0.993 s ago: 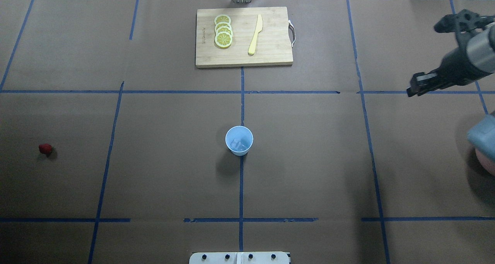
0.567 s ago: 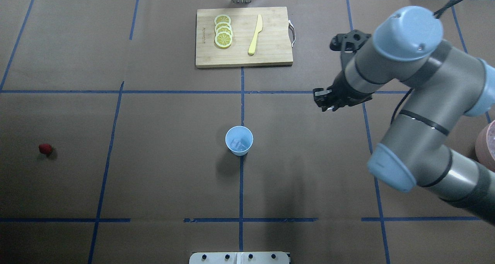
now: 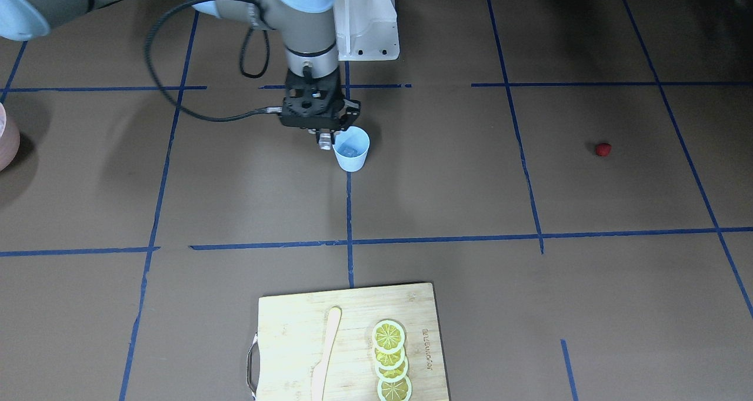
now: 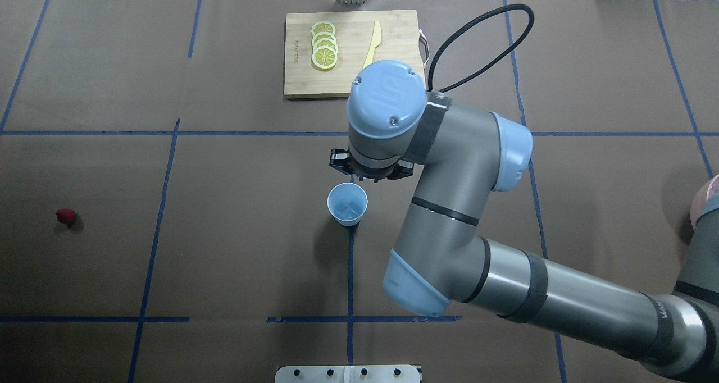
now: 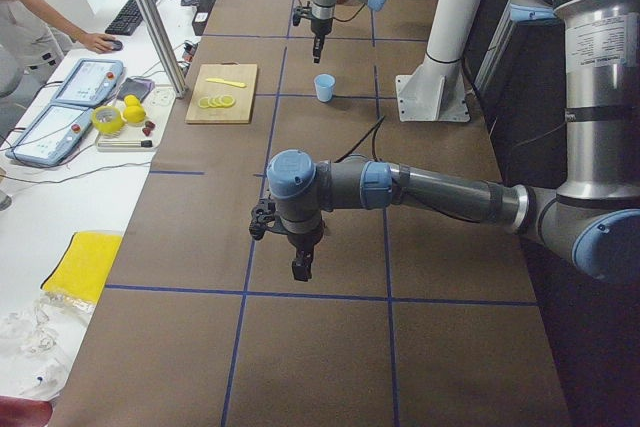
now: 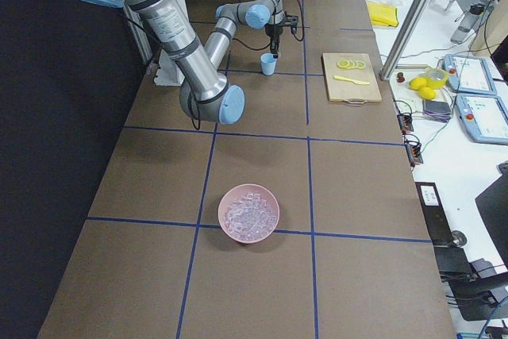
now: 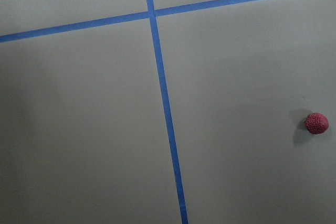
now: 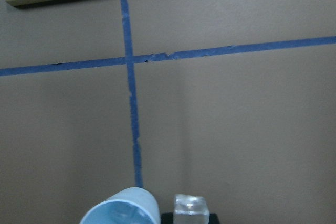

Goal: Put ice and strawberries in cup
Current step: 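Carry the ice cube with the right gripper over the blue cup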

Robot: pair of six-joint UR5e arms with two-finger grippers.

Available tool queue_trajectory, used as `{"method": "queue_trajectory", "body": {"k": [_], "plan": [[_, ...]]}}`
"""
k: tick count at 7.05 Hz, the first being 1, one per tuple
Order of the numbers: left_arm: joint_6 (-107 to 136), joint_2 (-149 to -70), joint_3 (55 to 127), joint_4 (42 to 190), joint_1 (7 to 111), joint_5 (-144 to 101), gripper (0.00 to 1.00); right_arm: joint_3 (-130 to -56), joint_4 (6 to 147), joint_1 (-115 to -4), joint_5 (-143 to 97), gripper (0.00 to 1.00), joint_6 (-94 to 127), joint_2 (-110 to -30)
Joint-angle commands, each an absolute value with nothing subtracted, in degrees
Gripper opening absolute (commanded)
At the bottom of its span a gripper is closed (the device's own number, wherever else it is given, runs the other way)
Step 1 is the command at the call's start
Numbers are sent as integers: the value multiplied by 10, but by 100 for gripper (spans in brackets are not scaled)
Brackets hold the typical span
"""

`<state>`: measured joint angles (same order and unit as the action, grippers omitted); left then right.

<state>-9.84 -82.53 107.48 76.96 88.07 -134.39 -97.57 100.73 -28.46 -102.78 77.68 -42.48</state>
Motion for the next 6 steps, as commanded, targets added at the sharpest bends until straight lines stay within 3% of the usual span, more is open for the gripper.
{"method": "queue_trajectory", "body": {"k": [1, 2, 3, 4, 5, 6], "plan": [[-98, -825, 1072, 769, 881, -1344, 100, -954, 1008, -247, -987, 4, 820, -403], [-98, -825, 1071, 769, 881, -1344, 100, -948, 1008, -239, -978, 10, 822, -405], [-98, -825, 1071, 769, 880, -1344, 100, -937, 1007, -238, -977, 23, 822, -403], [-98, -825, 1071, 769, 880, -1344, 100, -937, 1007, -236, -976, 90, 821, -406], [-98, -825, 1071, 769, 880, -1344, 100, -937, 1007, -236, -973, 99, 820, -403], [-98, -825, 1071, 769, 880, -1344, 100, -938, 1007, -236, -973, 99, 819, -403]]}}
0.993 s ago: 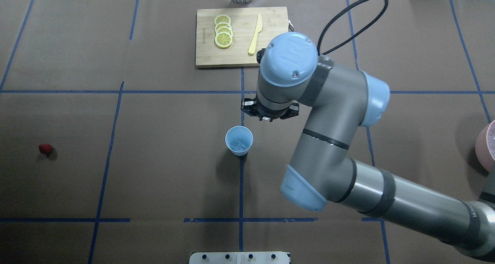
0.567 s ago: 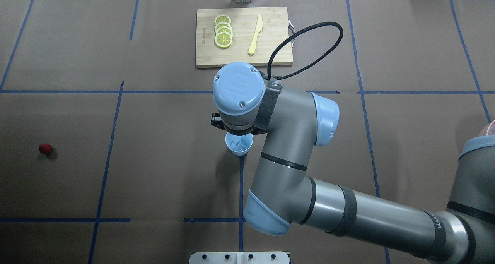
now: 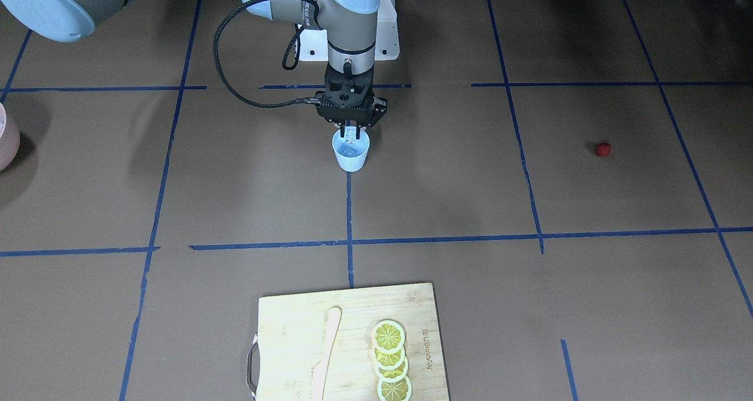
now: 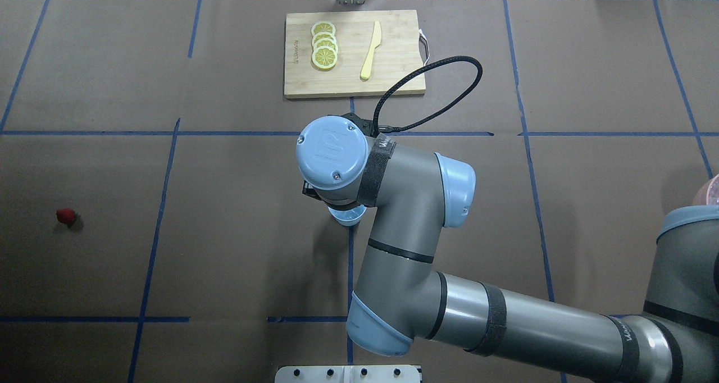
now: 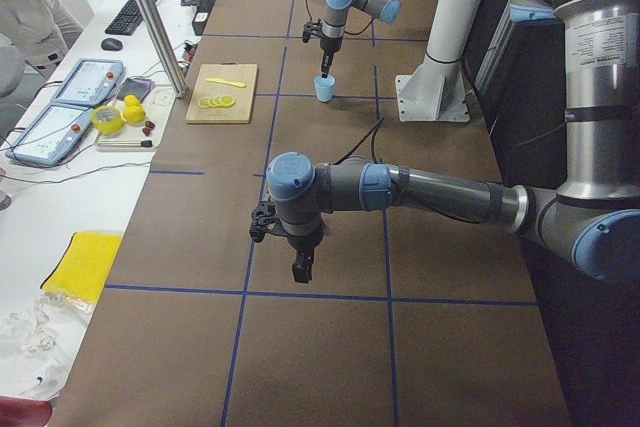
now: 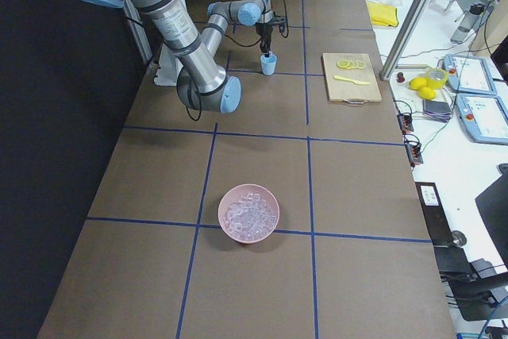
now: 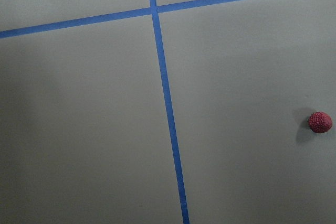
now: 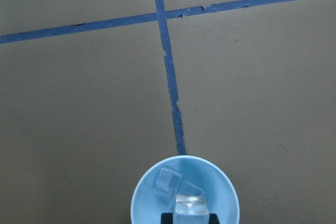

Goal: Put ice and strawberries in cup
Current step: 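Carry the ice cube with the right gripper over the blue cup, then open the right gripper to drop the ice cube into the cup, then withdraw the right gripper away from the cup toward the bowl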

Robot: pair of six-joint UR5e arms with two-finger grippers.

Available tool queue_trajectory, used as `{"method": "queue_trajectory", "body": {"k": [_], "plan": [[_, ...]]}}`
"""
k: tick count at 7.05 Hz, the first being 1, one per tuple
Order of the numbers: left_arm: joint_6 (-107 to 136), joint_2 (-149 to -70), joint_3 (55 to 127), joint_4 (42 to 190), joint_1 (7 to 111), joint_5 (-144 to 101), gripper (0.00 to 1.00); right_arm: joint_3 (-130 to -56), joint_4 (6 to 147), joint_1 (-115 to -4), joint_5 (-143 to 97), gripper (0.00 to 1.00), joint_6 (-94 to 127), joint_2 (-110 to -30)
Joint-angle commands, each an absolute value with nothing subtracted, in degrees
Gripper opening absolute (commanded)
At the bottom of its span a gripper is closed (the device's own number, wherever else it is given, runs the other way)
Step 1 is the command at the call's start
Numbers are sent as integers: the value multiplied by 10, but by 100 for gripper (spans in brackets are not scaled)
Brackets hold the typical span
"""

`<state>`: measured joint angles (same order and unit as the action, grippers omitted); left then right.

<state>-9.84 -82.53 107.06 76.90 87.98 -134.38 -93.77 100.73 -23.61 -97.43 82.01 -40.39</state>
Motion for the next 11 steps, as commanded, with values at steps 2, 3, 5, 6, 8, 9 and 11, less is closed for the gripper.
{"method": "queue_trajectory", "body": {"k": [2, 3, 5, 6, 8, 9, 11], "plan": [[-99, -825, 1071, 769, 880, -1344, 100, -942, 1007, -237, -973, 99, 811, -405], [-99, -825, 1071, 770, 880, -1344, 100, -945, 1007, -244, -977, 99, 809, -407], [-98, -825, 1071, 770, 879, -1344, 100, -948, 1007, -266, -993, 99, 795, -411], [-99, -826, 1073, 771, 879, -1344, 100, -948, 1007, -288, -1014, 99, 773, -415], [-98, -830, 1077, 772, 878, -1341, 100, -971, 1007, -370, -1101, 99, 666, -458], [-92, -836, 1079, 786, 872, -1342, 100, -991, 1007, -419, -1145, 99, 595, -493], [-93, -843, 1078, 847, 871, -1343, 100, -1033, 1005, -514, -1213, 99, 432, -582]]}}
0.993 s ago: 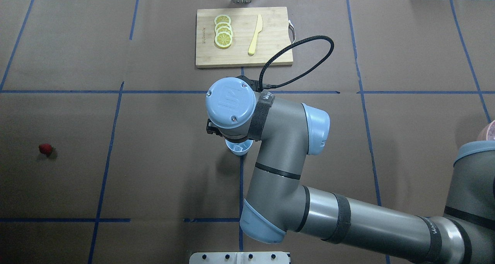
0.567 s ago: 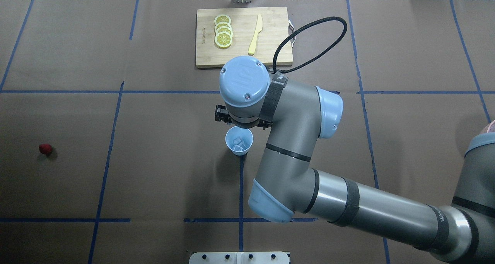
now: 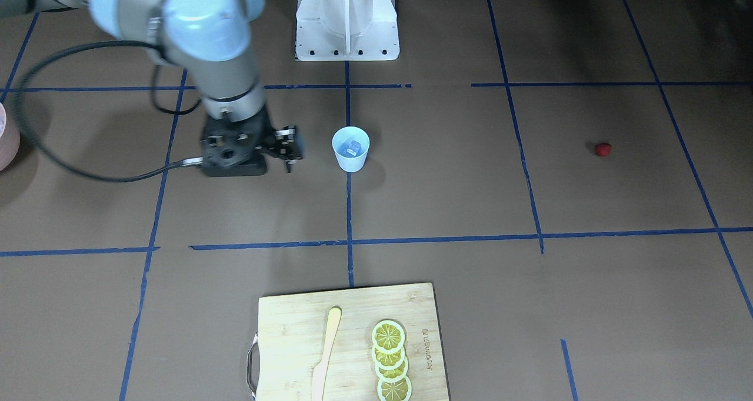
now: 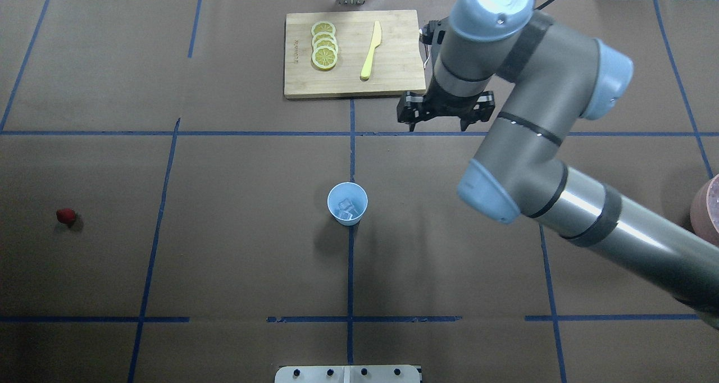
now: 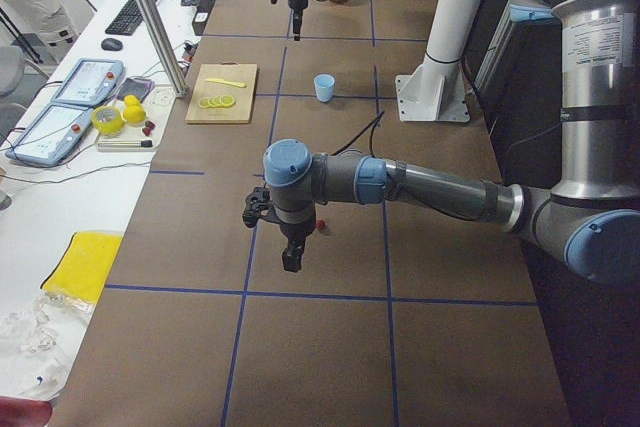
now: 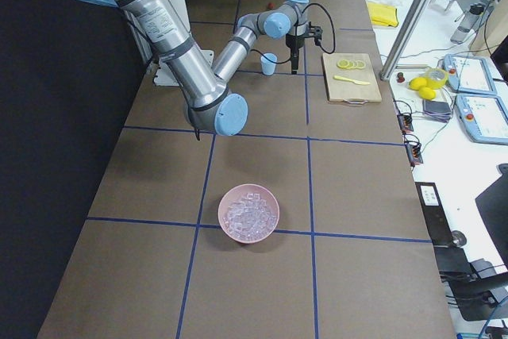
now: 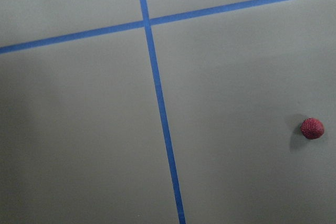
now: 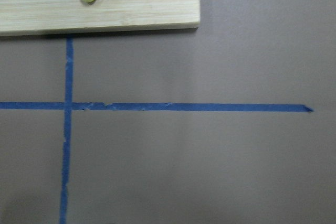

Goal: Put ice and strawberries in cup
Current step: 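Withdraw the right gripper away from the cup toward the bowl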

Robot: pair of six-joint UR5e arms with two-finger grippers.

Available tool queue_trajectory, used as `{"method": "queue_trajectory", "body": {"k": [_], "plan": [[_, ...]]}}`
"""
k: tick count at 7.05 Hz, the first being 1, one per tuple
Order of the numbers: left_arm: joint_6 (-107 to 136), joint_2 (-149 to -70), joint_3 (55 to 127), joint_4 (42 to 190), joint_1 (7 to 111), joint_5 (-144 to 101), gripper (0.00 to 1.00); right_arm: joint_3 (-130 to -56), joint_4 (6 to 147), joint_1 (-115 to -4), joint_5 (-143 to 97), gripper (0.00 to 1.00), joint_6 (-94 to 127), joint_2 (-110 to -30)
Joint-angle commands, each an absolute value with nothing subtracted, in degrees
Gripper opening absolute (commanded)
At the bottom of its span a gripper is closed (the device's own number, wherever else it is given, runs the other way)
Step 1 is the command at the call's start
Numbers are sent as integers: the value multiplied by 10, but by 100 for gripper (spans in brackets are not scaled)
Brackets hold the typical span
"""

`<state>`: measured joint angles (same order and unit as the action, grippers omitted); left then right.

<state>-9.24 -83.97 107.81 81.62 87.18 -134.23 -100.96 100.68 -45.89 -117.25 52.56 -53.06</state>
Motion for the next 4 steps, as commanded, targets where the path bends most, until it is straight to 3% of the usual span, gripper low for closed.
{"method": "queue_trajectory", "body": {"k": [1, 4], "plan": [[-93, -853, 1074, 885, 870, -1340, 100, -1048, 1005, -565, -1246, 99, 339, -631], [-92, -896, 1055, 939, 827, -1343, 100, -1061, 1010, -734, -1333, 99, 59, -774]]}}
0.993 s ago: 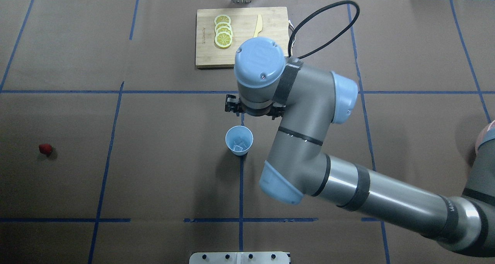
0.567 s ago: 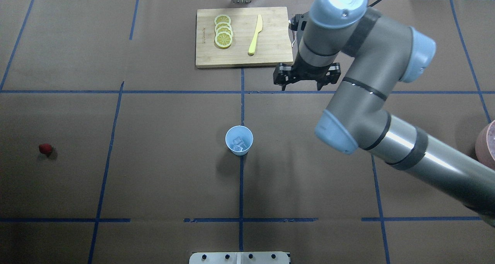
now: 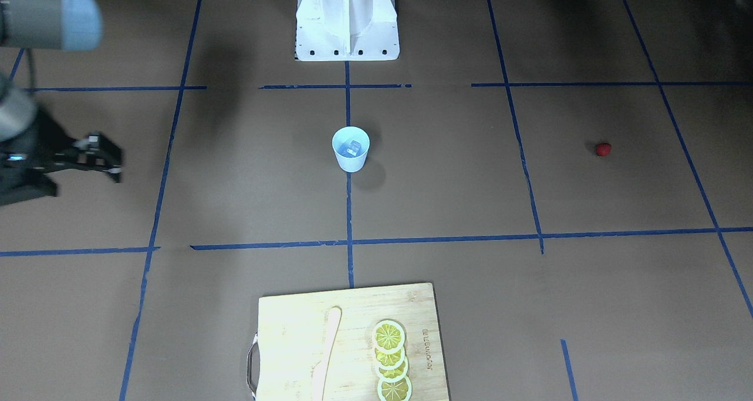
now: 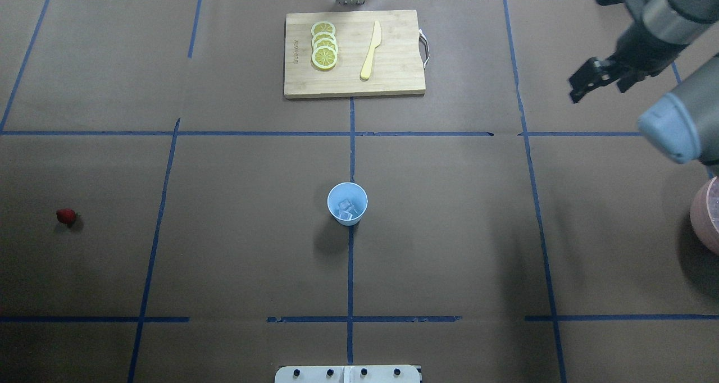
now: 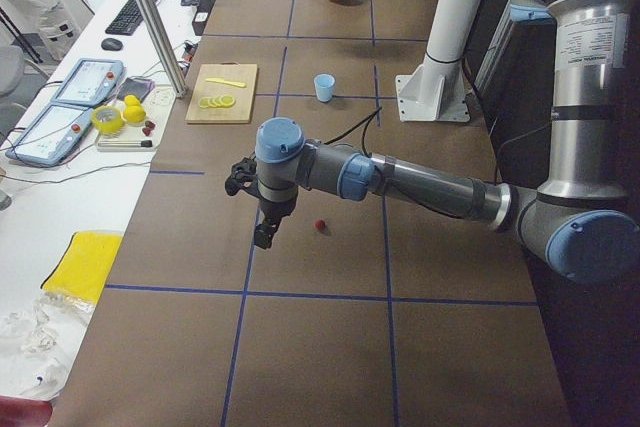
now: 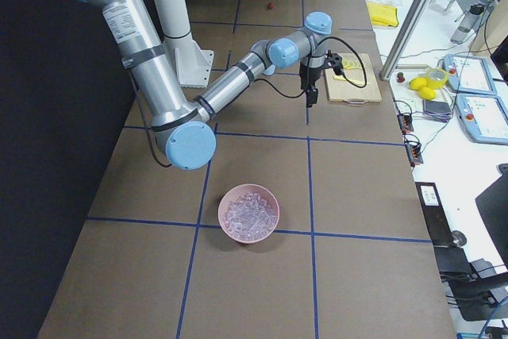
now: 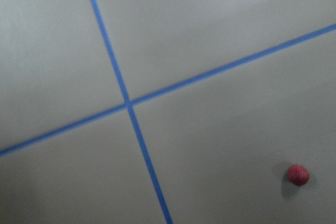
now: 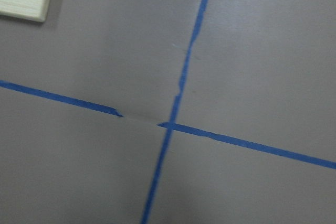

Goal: Put ice and strawberries in cup
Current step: 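Withdraw the right gripper away from the cup toward the bowl, then move the left gripper toward the red strawberry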

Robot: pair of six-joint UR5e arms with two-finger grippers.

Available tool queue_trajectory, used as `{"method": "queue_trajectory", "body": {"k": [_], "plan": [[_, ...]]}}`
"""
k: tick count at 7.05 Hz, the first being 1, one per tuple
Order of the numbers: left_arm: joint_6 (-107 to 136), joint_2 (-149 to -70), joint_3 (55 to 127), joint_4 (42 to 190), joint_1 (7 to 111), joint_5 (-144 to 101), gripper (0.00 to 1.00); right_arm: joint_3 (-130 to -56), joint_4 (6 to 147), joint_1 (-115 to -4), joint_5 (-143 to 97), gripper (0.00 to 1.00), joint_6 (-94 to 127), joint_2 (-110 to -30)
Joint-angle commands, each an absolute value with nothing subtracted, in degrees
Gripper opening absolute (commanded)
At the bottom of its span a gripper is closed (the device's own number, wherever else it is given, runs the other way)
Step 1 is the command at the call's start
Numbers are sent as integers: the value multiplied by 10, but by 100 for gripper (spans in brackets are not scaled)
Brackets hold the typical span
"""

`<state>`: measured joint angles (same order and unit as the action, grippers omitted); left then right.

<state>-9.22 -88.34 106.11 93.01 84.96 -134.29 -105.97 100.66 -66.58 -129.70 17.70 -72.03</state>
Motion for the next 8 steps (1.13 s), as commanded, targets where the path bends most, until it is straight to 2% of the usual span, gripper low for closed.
{"method": "queue_trajectory", "body": {"k": [1, 3, 5, 6, 8], "plan": [[-92, -900, 1054, 939, 827, -1344, 100, -1061, 1010, -788, -1342, 99, -28, -825], [-91, -900, 1056, 937, 824, -1340, 100, -1062, 1005, -866, -1341, 99, -165, -928], [-42, -901, 1059, 936, 791, -1340, 100, -1063, 1004, -927, -1335, 99, -209, -995], [69, -899, 1070, 943, 759, -1339, 100, -1060, 1005, -927, -1333, 99, -209, -995], [178, -858, 1062, 1046, 696, -1284, 100, -1061, 1005, -927, -1334, 99, -200, -996]]}}
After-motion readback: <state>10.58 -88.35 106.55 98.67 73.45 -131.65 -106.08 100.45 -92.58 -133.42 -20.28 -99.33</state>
